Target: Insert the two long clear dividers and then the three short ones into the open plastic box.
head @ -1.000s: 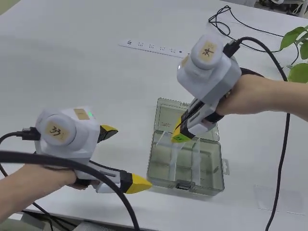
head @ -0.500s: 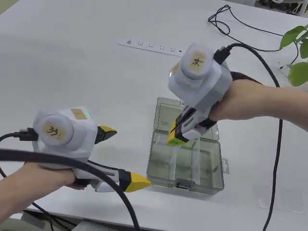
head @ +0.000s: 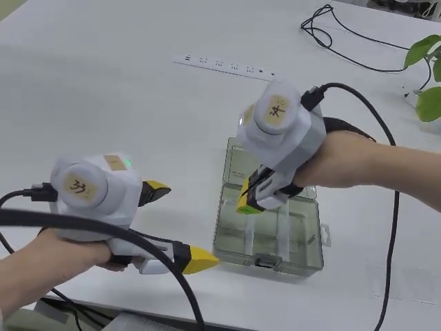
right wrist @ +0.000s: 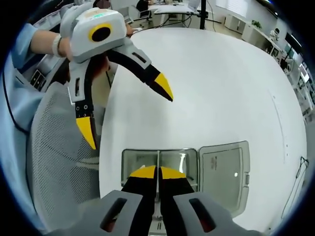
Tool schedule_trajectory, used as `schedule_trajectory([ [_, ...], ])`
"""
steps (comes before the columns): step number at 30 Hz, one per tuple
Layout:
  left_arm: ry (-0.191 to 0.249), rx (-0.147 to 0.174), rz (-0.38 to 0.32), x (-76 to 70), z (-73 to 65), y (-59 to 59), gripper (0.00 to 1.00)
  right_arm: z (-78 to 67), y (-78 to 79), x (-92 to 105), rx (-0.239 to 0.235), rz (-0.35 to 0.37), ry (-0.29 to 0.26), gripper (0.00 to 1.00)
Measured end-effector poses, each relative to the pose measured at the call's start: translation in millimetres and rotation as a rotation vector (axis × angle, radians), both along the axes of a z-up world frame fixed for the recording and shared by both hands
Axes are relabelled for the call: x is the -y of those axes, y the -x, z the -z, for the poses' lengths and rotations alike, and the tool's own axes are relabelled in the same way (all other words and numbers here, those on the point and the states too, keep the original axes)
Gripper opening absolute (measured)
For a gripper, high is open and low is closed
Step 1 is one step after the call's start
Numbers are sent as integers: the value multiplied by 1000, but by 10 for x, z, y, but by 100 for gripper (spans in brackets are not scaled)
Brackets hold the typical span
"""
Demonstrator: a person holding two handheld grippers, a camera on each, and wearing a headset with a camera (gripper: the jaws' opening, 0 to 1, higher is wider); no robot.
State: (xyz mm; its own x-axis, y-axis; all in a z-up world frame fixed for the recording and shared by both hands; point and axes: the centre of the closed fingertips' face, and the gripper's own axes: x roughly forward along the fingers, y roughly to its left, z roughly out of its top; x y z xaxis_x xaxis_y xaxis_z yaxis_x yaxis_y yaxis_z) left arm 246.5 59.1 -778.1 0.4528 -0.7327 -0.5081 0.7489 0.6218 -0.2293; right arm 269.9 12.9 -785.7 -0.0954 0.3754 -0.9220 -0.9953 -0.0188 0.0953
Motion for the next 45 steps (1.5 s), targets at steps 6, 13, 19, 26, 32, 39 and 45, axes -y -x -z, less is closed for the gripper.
schedule_trajectory([
  [6,0,-5,-1,-13,7,17,88,40,6,-16,8,16,-10,2],
  [13,3,-7,-5,-37,-11,60,87,93,39,-50,13,24,0,2],
  [19,6,-7,-5,-35,-35,84,87,181,68,-48,35,21,13,2],
  [26,8,-5,6,4,-39,117,86,194,84,-42,47,29,4,2],
  [32,7,0,21,27,-49,120,85,212,125,-54,66,14,7,2],
  [39,1,7,30,35,-56,96,85,221,124,-49,69,3,8,2],
  [45,-2,10,34,44,-62,91,84,226,127,-50,70,-4,8,2],
])
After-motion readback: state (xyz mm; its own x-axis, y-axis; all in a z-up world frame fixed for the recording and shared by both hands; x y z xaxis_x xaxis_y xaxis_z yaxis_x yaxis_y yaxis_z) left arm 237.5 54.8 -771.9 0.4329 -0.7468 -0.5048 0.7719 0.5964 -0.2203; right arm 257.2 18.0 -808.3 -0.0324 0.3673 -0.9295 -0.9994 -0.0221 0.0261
